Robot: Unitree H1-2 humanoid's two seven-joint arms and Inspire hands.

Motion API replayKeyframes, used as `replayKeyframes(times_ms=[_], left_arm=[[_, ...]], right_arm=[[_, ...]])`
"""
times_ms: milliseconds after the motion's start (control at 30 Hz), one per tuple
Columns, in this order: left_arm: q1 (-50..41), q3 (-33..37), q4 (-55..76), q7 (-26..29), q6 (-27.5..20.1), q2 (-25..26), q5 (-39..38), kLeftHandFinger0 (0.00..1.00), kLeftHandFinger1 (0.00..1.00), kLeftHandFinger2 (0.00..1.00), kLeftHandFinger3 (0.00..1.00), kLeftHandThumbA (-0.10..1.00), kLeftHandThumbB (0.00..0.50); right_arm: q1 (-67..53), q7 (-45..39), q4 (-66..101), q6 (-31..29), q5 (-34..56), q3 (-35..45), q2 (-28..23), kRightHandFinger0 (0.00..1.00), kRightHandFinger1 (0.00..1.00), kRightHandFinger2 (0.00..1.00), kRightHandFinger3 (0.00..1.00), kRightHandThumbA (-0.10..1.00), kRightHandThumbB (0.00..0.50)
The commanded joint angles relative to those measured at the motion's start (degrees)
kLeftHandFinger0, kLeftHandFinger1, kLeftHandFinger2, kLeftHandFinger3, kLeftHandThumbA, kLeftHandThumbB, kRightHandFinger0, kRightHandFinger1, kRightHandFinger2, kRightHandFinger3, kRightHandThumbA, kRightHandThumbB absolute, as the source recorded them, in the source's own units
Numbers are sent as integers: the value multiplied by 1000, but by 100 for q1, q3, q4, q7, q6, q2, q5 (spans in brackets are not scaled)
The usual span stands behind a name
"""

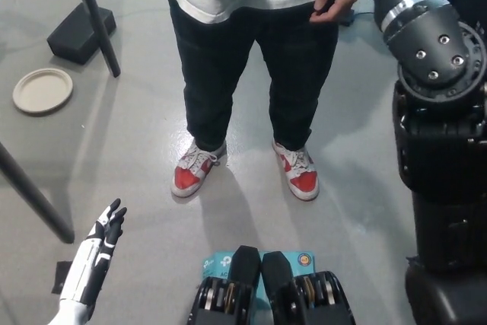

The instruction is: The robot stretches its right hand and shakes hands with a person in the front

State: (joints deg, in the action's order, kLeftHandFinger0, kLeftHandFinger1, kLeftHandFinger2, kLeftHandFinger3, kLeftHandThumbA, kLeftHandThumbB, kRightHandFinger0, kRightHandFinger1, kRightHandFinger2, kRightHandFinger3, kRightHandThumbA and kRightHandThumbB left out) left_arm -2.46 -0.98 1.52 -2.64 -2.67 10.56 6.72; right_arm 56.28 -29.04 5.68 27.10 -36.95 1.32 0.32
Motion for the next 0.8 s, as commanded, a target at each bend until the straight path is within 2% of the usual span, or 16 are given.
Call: replayKeyframes(times_ms=[0, 67, 133, 167, 200, 267, 333, 467, 500, 567, 767], left_arm=[[132, -54, 185, 20, -45, 80, 16, 1000, 1000, 1000, 1000, 1000, 72], [159, -58, 169, 13, -34, 82, 9, 1000, 1000, 1000, 1000, 1000, 78], [189, -55, 174, 28, 1, 81, 49, 1000, 1000, 1000, 1000, 1000, 87], [180, -54, 192, 27, 13, 80, 52, 1000, 1000, 1000, 1000, 1000, 79], [181, -50, 188, 9, -21, 91, 36, 1000, 1000, 1000, 1000, 1000, 72], [190, -48, 191, 13, -15, 100, 58, 1000, 1000, 1000, 1000, 1000, 84], [211, -41, 198, 10, -10, 114, 81, 1000, 1000, 1000, 1000, 1000, 90], [255, -42, 213, -3, 3, 108, 55, 1000, 1000, 1000, 1000, 1000, 92], [265, -39, 210, -6, 9, 111, 57, 1000, 1000, 1000, 1000, 1000, 94], [278, -34, 211, -7, 11, 111, 67, 1000, 1000, 1000, 1000, 1000, 93], [271, -29, 263, -38, 50, 113, 60, 1000, 1000, 1000, 1000, 1000, 91]], right_arm=[[505, -538, -426, -17, -694, 65, 188, 1000, 1000, 1000, 1000, 476, 345], [530, -201, -1203, -17, -531, -117, 109, 965, 1000, 1000, 1000, 449, 360], [578, 180, -1959, -18, -394, -397, -15, 945, 1000, 1000, 1000, 467, 366], [570, 314, -2166, -45, -259, -444, -32, 895, 1000, 1000, 1000, 447, 369], [567, 478, -2492, -77, -229, -508, -33, 896, 1000, 1000, 1000, 473, 380], [606, 738, -3032, -36, -282, -636, -31, 1000, 1000, 1000, 1000, 487, 361], [636, 1046, -3459, -185, -209, -675, -20, 1000, 1000, 1000, 1000, 443, 337], [811, 1486, -4381, -534, 56, -701, -17, 1000, 1000, 1000, 1000, 396, 334], [823, 1569, -4505, -608, 114, -690, -15, 1000, 1000, 1000, 1000, 408, 346], [831, 1705, -4669, -708, 190, -690, -9, 932, 1000, 1000, 1000, 422, 347], [721, 1882, -4587, -734, 377, -744, -8, 911, 1000, 1000, 1000, 411, 334]])
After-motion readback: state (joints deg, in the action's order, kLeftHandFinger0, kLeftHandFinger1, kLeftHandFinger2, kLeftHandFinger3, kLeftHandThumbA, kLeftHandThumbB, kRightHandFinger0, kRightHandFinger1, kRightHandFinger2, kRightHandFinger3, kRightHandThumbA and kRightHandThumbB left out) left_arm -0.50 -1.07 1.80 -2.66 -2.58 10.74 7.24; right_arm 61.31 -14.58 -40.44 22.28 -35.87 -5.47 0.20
